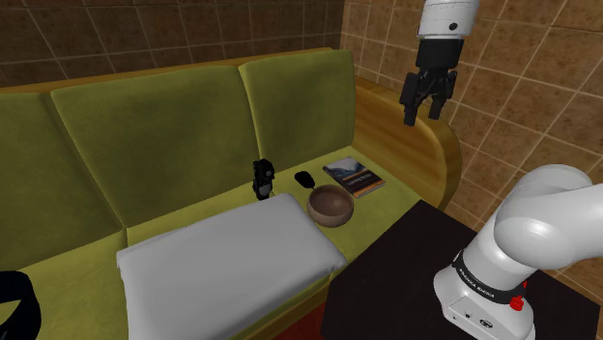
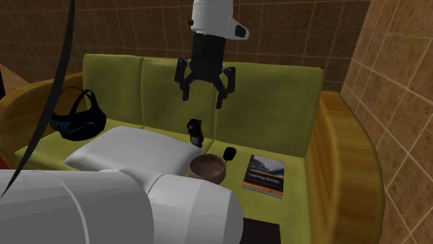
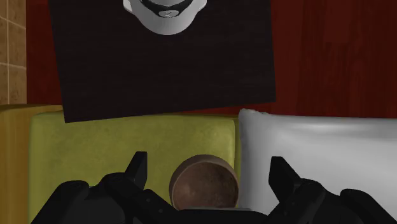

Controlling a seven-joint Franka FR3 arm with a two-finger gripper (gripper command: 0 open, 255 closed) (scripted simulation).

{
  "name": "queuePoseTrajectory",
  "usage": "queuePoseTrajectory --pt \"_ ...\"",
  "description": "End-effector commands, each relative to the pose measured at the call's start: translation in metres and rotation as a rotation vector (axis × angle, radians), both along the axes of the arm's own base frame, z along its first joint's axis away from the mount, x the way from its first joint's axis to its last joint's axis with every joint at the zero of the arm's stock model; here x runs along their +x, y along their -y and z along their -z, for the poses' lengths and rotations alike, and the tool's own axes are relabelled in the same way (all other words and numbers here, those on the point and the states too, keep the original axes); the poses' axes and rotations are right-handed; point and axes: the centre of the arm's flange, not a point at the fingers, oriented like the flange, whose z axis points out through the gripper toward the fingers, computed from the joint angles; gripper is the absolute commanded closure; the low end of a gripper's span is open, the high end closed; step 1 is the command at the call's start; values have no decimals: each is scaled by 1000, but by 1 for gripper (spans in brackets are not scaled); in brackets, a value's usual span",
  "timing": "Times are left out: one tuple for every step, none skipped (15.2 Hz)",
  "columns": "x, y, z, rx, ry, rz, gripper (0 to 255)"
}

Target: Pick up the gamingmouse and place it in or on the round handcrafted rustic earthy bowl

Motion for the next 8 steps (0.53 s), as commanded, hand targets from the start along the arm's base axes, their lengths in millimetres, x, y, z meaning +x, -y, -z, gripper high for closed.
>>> queuePoseTrajectory --pt "0 0 0 0 0 0 0" --pt "7 1 10 -1 5 -2 0" --pt "15 1 21 -2 9 -4 0" --pt "22 2 31 -2 14 -7 0" --pt "29 3 41 -3 19 -9 0" --pt "37 4 52 -4 24 -11 0" --pt "44 4 62 -5 28 -13 0" --pt "52 5 72 -6 33 -16 0"
